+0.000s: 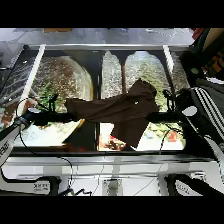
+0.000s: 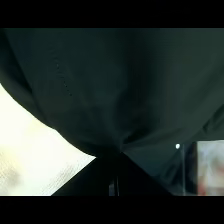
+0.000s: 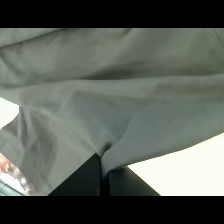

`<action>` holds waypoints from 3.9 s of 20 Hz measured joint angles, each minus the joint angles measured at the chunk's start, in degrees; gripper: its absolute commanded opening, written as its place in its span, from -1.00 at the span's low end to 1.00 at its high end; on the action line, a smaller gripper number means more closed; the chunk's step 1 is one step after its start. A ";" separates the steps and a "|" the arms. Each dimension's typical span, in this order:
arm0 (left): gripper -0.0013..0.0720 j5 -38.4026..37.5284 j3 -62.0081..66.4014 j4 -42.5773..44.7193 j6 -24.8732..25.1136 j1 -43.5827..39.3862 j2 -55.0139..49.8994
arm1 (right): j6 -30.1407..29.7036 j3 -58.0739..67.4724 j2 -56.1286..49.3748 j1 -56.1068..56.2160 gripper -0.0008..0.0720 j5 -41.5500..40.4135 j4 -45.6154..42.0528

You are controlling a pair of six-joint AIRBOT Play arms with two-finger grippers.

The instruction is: Fold the clothes and pants, and hang the long-sleeved shirts on hangers.

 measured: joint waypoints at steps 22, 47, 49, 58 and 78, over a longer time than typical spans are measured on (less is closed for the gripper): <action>-0.91 -9.05 26.60 -1.31 -1.51 16.83 26.69 | 9.79 3.69 28.04 0.04 -0.93 9.86 -17.22; -0.91 -13.27 17.33 14.51 -10.56 11.54 4.13 | 10.47 -1.99 9.51 0.00 -0.93 -14.97 -12.07; -0.91 -15.47 11.41 12.61 -10.05 12.37 4.17 | 10.47 -1.99 9.46 0.00 -0.93 -14.97 -12.04; 0.75 -10.21 -2.12 8.33 -7.78 7.72 2.14 | 10.45 -1.99 9.46 0.00 -0.93 -15.02 -11.98; -0.92 -16.41 18.08 9.81 -7.93 3.02 9.77 | 10.36 8.74 12.48 0.00 -0.93 -8.83 -13.25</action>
